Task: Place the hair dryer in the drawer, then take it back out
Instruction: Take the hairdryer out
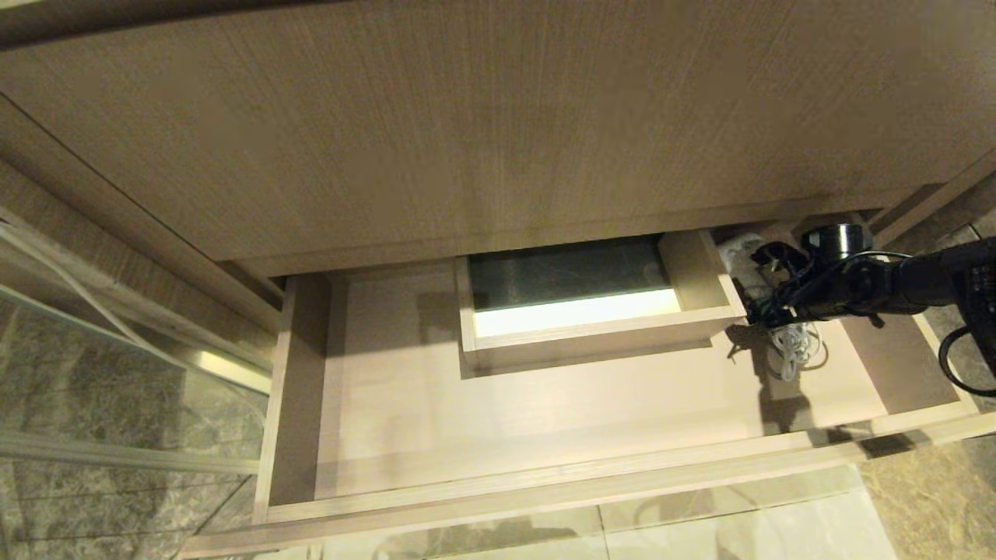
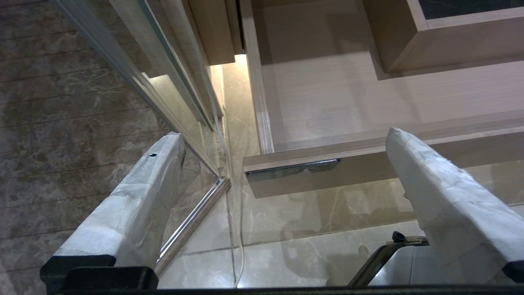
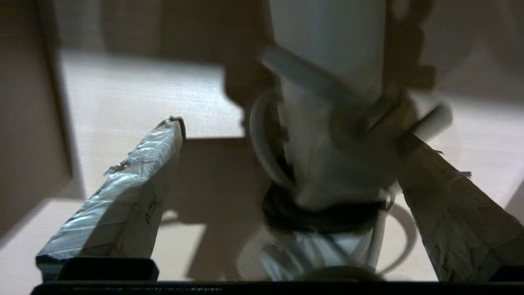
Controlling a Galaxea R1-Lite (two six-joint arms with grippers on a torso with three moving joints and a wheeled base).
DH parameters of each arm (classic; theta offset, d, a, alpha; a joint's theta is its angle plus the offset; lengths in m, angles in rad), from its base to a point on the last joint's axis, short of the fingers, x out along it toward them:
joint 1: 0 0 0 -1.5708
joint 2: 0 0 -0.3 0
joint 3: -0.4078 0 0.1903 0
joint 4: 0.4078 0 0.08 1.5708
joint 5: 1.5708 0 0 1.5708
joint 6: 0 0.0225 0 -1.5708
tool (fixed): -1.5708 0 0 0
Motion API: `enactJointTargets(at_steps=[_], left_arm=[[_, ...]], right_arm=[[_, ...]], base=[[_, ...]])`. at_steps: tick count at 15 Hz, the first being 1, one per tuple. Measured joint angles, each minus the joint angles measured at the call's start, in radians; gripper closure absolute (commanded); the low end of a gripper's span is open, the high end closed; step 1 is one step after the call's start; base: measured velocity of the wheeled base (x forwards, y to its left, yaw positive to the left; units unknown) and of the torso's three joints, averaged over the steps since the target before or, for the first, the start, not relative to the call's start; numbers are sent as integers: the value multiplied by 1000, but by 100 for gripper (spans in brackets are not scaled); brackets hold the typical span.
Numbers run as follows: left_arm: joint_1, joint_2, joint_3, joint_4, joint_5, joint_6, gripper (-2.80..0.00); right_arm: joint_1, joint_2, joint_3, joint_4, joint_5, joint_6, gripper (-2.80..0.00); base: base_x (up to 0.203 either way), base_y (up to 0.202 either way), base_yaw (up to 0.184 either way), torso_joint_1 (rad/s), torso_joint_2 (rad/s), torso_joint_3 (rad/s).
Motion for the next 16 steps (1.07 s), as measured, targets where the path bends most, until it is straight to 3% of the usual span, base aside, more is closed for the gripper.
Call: enactJointTargets(at_steps=[3, 6, 16], left_arm=[[0, 0, 0, 0, 0, 0, -280], [0, 0, 0, 0, 0, 0, -280], [0, 0, 0, 0, 0, 0, -280]], right_arm=[[-3, 13, -7, -3, 6, 1, -280], [-3, 27, -6, -18, 63, 5, -280], [-2, 24, 3, -33, 62, -9, -280]], base=[[0, 0, 0, 0, 0, 0], [0, 0, 0, 0, 0, 0], [0, 0, 0, 0, 0, 0]])
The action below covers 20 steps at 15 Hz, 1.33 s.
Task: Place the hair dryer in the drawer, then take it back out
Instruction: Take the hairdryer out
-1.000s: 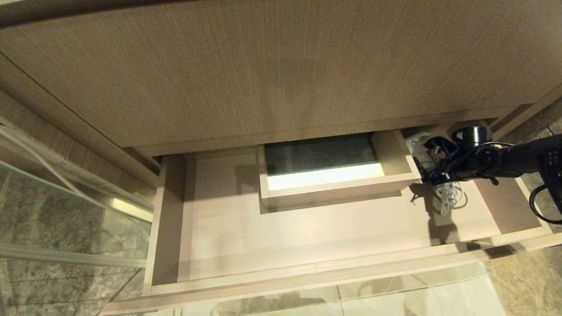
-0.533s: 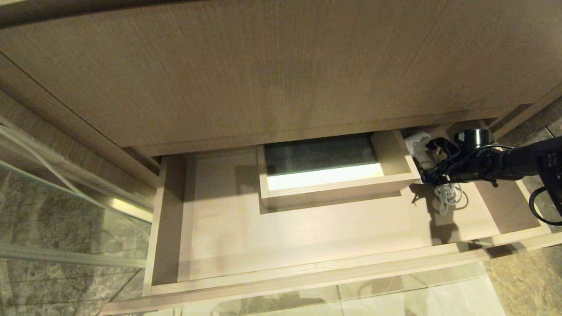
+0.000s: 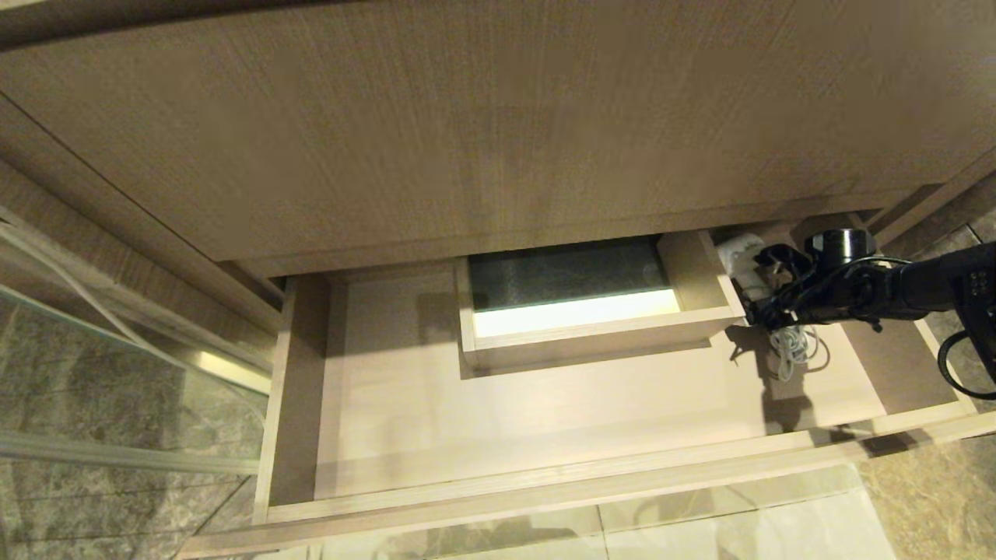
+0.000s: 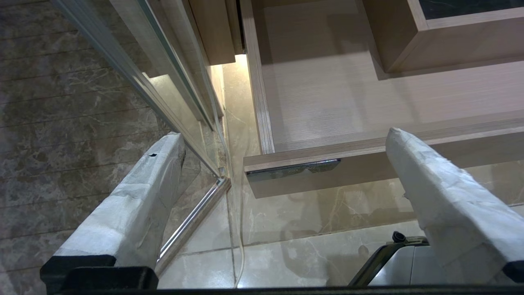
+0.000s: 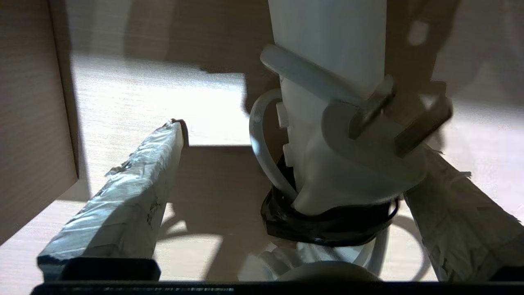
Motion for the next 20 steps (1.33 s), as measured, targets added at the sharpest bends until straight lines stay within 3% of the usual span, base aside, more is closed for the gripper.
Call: enactJointTargets(at_steps=[20], left_arm=[[0, 0, 0, -1, 0, 0, -280]], right_arm=[[-5, -33, 8, -7, -2, -33, -280]], base=[[0, 0, 0, 0, 0, 0]])
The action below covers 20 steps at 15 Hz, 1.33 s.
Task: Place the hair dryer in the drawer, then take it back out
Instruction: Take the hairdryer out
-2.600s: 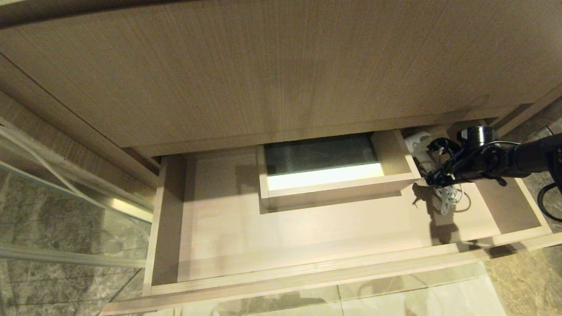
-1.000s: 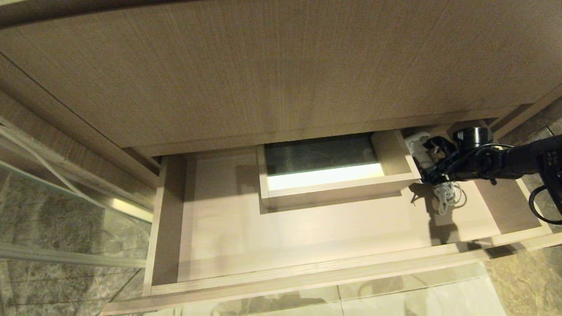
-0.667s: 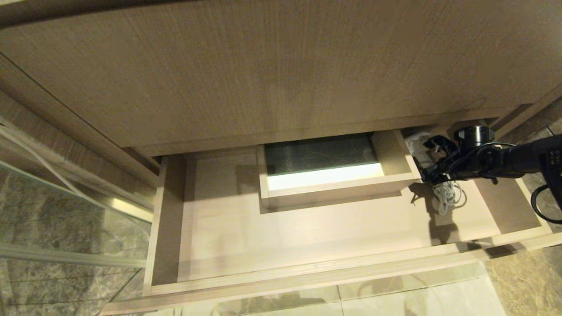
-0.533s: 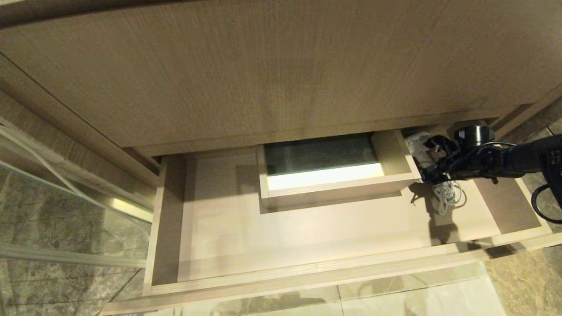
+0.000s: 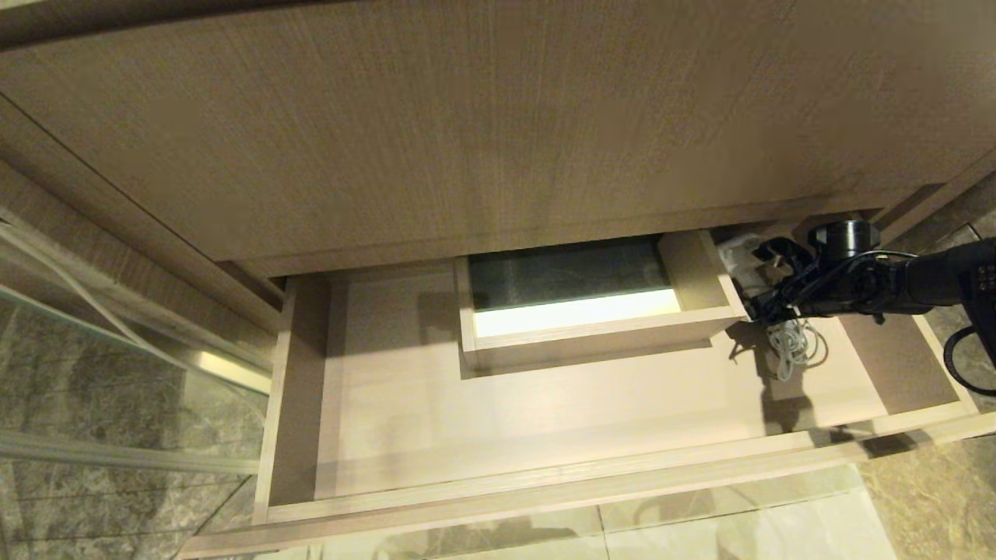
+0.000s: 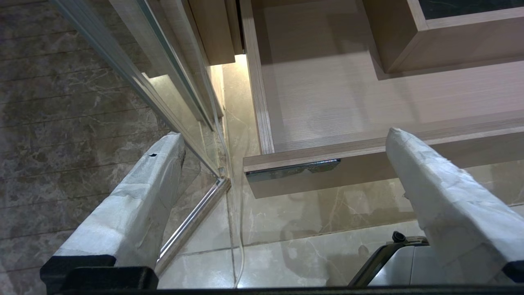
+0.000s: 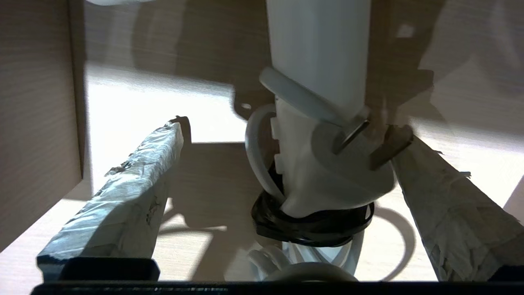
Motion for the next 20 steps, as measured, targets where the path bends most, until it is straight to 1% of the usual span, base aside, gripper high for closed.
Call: enactJointTargets(at_steps=[20], left_arm=[[0, 0, 0, 1, 0, 0, -280]], right_arm=[[-13, 8, -6, -4, -1, 1, -280]], base=[[0, 0, 0, 0, 0, 0]])
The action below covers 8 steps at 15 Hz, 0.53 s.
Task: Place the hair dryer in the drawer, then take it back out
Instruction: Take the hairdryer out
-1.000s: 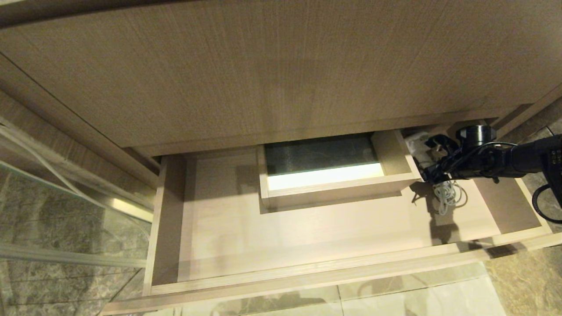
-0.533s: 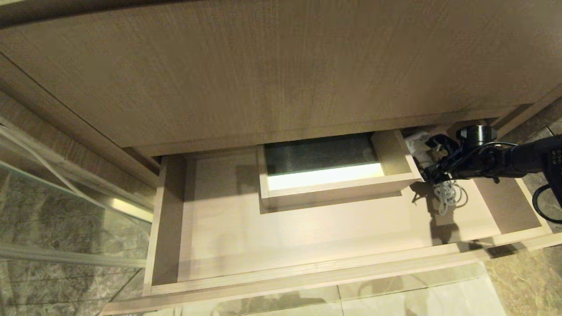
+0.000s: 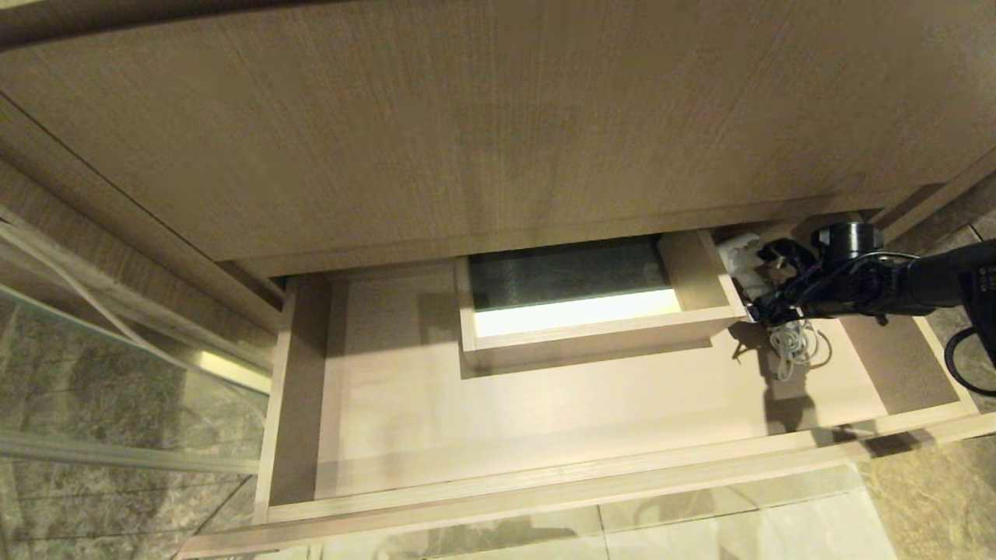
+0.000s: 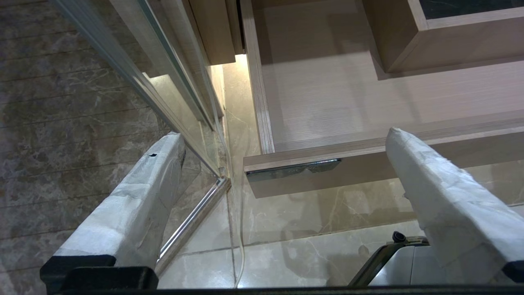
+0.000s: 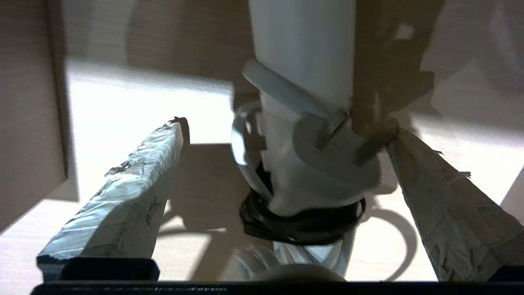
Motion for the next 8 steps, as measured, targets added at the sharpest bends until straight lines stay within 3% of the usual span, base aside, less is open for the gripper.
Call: enactJointTargets(at_steps=[7, 8], left_arm=[[0, 0, 0, -1, 0, 0, -280], [0, 0, 0, -1, 0, 0, -280]], right_arm=[[-2, 0, -3, 2, -1, -2, -280], [-2, 0, -3, 2, -1, -1, 0]], base=[[0, 0, 0, 0, 0, 0], [0, 0, 0, 0, 0, 0]])
